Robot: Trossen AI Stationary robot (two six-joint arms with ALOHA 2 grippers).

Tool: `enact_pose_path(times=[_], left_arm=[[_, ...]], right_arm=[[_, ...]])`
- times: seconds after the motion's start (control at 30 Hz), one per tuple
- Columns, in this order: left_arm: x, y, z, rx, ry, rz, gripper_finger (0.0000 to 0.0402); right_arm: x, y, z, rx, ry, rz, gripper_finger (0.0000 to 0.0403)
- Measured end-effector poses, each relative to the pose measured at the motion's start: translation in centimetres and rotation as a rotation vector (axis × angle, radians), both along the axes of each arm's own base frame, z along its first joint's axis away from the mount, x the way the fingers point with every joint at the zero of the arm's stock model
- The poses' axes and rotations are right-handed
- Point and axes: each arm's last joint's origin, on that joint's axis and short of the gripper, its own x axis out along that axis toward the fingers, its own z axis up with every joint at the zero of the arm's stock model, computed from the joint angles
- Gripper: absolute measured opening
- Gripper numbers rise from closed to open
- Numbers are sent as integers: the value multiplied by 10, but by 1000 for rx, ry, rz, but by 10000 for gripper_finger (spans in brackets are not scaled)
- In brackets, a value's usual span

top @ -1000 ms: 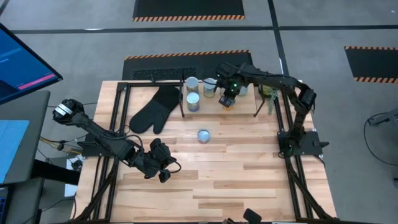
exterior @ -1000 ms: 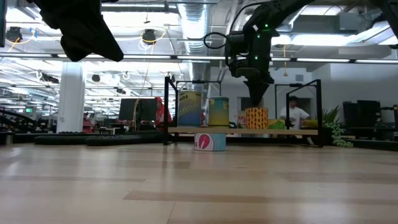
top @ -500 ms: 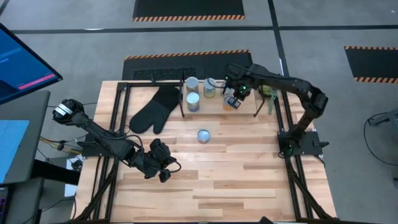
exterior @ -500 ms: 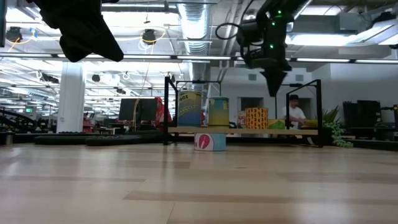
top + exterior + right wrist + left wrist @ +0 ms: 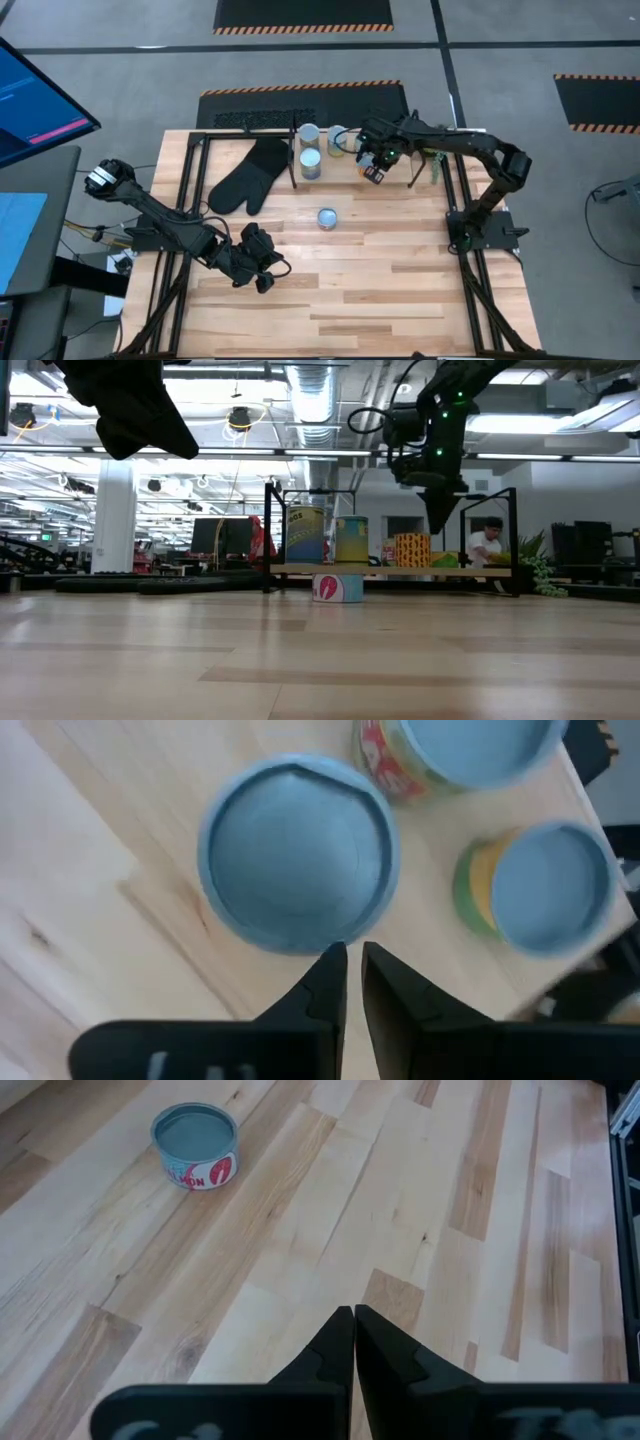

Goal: Pick and place cans onto a shelf
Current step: Put the spicy canned beans on the shelf

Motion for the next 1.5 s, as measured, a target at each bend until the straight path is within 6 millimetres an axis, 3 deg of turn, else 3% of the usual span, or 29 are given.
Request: enact_pose_path(times=[0.57,0.93,1.5], left_arm=[[0,0,0,-16,-1,15,0],[0,0,0,-17,-2,15,0],[0,0,0,-2,0,2,0]], right_arm=[[-10,4,16,-36,-25,-58,59],[-4,-10,-8,-3,35,-82,59],[3,-12,-9,21,-34,-64,59]])
